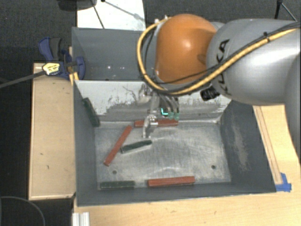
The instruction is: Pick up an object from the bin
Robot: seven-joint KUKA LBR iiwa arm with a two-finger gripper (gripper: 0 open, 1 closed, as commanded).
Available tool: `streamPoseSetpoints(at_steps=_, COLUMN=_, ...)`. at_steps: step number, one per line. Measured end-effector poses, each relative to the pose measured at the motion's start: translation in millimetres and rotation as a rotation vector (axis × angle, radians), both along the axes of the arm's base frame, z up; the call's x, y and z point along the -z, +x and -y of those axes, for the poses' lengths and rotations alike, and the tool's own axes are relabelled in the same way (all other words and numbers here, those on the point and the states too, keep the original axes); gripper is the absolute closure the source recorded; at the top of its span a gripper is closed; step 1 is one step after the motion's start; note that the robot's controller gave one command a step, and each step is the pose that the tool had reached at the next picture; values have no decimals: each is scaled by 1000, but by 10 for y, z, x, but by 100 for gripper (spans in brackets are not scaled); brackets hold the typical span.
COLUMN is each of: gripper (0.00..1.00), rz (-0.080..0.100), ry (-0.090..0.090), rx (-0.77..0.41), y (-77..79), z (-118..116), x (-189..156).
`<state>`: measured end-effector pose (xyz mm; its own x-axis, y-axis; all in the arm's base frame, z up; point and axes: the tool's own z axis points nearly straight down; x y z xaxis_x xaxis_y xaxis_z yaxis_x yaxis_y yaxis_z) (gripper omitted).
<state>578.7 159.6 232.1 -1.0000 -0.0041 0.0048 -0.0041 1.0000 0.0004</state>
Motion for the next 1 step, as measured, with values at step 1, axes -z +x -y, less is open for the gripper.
streamPoseSetpoints(at_steps=1, gripper=0, rz=8, ry=1, rx=4, y=17, z=9, x=-48)
